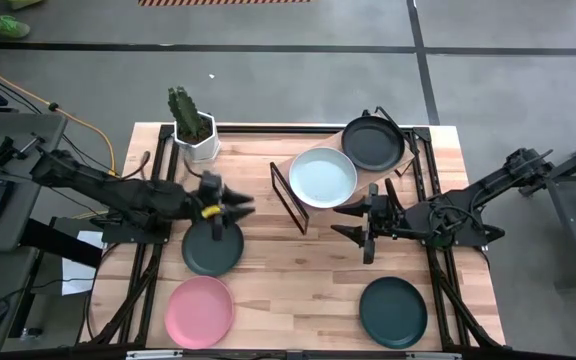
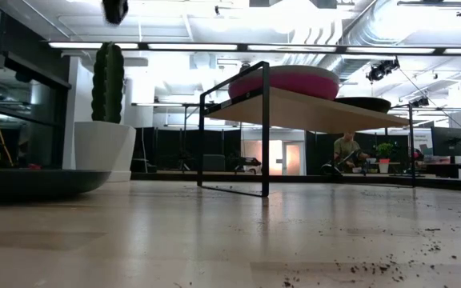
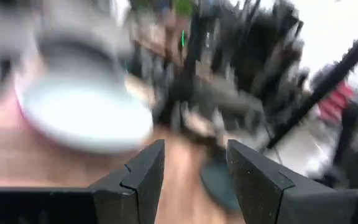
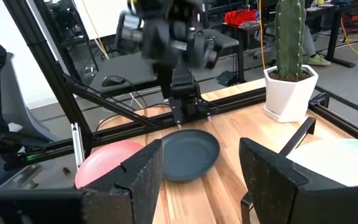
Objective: Place and stack plates onto a shelf
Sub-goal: Stack the left black plate on top of the gray plate on the shelf
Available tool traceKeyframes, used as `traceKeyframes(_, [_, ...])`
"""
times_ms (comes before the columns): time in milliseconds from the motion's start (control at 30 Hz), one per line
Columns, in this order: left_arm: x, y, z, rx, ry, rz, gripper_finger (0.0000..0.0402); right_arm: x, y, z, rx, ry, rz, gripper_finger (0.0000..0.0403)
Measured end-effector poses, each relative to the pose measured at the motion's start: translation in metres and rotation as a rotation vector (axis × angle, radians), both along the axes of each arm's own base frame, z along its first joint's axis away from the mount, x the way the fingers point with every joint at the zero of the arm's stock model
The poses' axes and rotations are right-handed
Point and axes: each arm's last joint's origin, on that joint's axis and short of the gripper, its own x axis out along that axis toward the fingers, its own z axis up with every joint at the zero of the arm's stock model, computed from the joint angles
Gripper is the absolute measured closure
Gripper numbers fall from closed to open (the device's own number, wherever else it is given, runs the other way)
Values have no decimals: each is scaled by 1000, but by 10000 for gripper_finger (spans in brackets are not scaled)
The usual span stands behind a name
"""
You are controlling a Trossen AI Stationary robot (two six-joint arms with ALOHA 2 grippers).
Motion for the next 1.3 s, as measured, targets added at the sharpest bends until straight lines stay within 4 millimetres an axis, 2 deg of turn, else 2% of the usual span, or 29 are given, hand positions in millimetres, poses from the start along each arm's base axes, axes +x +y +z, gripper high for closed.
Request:
traceKeyframes(133, [5, -12, -32, -200, 253, -55, 238, 0, 0, -2, -2, 15, -5, 208])
traceKeyframes(367, [16, -38, -87, -421, 705, -77, 238, -1, -1, -3, -14, 24, -39, 208])
traceKeyframes(433, [19, -40, -95, -453, 846, -25, 238, -1, -1, -3, -16, 28, -39, 208])
traceKeyframes(567, [27, -44, -109, -406, 1056, 95, 238, -1, -2, -4, -23, 41, -40, 208])
traceKeyframes(833, [55, -54, -126, -404, 1109, 190, 238, -1, -2, -6, -30, 59, -41, 208])
traceKeyframes(1300, [64, -57, -158, -324, 1185, 292, 238, -2, -2, -9, -44, 84, -41, 208])
